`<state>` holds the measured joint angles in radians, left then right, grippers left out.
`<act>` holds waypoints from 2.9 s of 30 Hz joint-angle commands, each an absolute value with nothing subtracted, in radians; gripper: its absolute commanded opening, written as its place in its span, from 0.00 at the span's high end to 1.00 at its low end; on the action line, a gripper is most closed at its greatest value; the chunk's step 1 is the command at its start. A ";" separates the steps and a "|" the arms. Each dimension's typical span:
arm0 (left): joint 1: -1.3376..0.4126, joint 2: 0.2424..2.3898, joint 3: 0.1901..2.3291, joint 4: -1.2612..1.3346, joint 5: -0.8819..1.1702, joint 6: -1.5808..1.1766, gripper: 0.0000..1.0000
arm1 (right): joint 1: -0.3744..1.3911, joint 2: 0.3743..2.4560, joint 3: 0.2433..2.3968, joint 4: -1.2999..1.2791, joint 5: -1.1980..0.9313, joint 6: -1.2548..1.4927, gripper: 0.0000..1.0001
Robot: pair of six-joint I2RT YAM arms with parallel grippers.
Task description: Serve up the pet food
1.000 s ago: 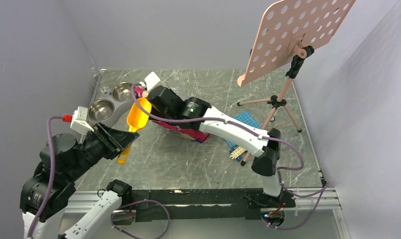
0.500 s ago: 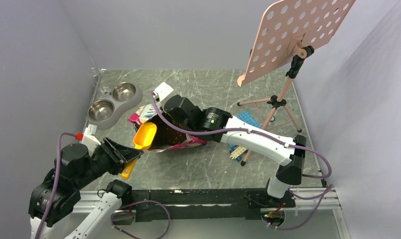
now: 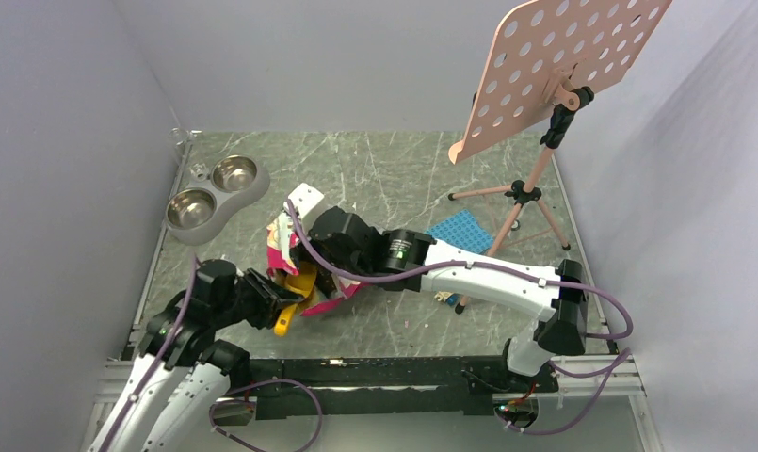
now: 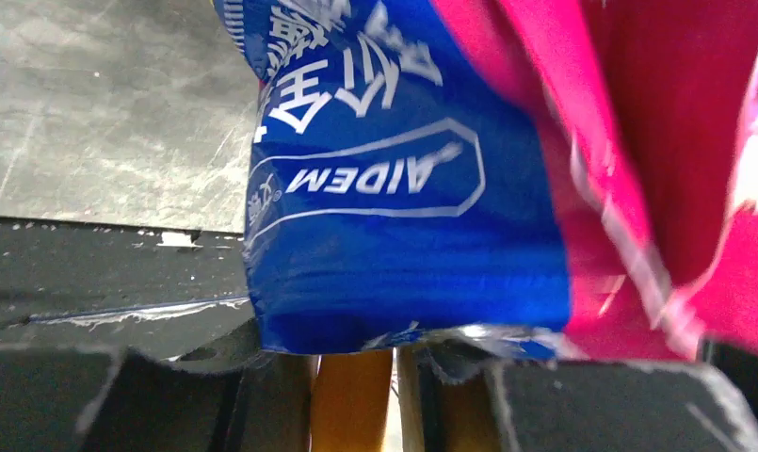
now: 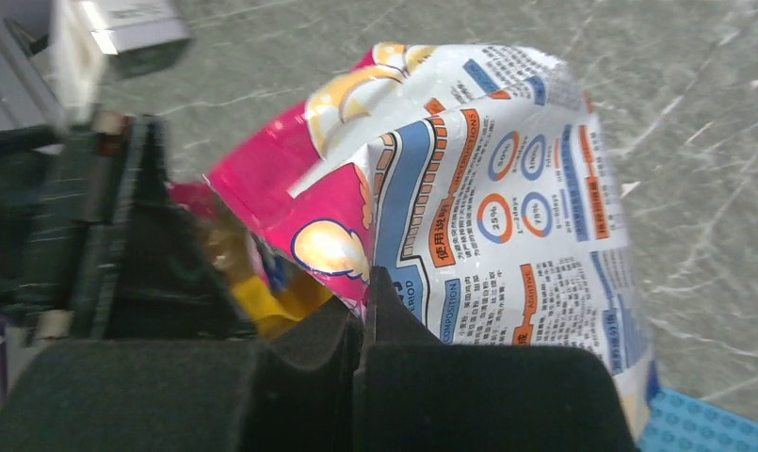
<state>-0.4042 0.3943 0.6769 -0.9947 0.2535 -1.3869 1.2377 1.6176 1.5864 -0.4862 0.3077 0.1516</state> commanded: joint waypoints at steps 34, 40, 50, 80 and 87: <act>-0.058 0.698 0.491 -0.056 0.839 -1.032 1.00 | 0.995 1.475 1.384 -0.414 0.331 0.271 1.00; -0.058 0.540 0.422 -0.116 0.833 -1.128 1.00 | 0.996 1.448 1.382 -0.418 0.353 0.258 1.00; -0.058 0.326 0.424 -0.298 0.720 -1.278 1.00 | 0.996 1.441 1.441 -0.455 0.370 0.230 1.00; -0.058 0.122 0.394 -0.263 0.763 -1.485 1.00 | 0.962 1.517 1.567 -0.565 0.483 0.295 1.00; -0.058 0.094 0.393 -0.227 0.771 -1.546 1.00 | 0.937 1.531 1.581 -0.605 0.504 0.336 1.00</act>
